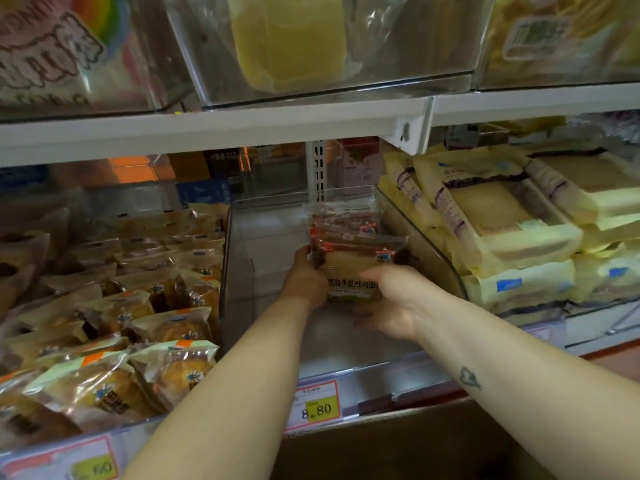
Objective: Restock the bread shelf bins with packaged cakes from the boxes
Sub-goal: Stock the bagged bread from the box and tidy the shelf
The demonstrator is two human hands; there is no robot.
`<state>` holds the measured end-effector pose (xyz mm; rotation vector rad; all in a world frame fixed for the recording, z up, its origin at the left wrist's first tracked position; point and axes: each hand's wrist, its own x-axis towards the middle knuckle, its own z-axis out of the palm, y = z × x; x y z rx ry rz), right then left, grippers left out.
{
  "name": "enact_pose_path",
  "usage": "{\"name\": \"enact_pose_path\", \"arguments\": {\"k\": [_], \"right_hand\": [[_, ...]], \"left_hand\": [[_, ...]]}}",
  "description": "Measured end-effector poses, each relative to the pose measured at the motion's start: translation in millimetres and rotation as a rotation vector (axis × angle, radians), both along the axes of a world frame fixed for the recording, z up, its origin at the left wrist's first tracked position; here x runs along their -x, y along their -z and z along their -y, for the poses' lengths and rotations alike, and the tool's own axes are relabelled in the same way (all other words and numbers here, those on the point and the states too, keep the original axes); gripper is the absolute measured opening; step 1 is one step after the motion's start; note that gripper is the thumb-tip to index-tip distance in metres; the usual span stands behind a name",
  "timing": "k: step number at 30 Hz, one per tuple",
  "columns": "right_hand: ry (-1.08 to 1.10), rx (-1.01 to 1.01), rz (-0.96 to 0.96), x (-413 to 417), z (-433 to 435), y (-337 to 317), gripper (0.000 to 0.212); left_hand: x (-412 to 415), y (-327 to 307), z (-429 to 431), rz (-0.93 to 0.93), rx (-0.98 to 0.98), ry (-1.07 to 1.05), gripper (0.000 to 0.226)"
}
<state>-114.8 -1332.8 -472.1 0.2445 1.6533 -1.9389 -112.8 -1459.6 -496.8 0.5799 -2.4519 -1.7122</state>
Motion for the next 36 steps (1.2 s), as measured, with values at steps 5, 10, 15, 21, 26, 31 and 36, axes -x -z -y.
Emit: {"name": "enact_pose_path", "arguments": {"k": [5, 10, 15, 21, 26, 31, 36], "right_hand": [[-0.047, 0.002, -0.104, 10.1, 15.7, -1.0, 0.015], [0.080, 0.033, -0.082, 19.0, 12.2, 13.1, 0.030], [-0.036, 0.001, -0.146, 23.3, 11.5, 13.9, 0.032], [-0.070, -0.088, -0.220, 25.3, 17.8, 12.2, 0.030], [-0.185, -0.188, -0.411, 3.9, -6.5, -10.2, 0.028], [-0.264, -0.566, -0.839, -45.9, -48.1, -41.6, 0.040], [-0.275, -0.631, -1.174, -115.3, -93.2, -32.9, 0.032]], "left_hand": [[3.5, 7.5, 2.0, -0.013, 0.028, 0.032, 0.045], [2.9, 5.4, 2.8, -0.005, 0.025, 0.049, 0.050], [1.8, 6.1, 2.1, 0.006, 0.072, 0.079, 0.046], [3.2, 7.9, 0.9, -0.003, 0.015, 0.066, 0.056], [-8.1, -9.6, -9.2, -0.032, 0.019, -0.009, 0.049], [-57.4, -44.2, -37.2, -0.112, 0.238, -0.074, 0.044], [-142.1, -54.3, -57.0, -0.422, 0.445, -0.006, 0.043]]}}
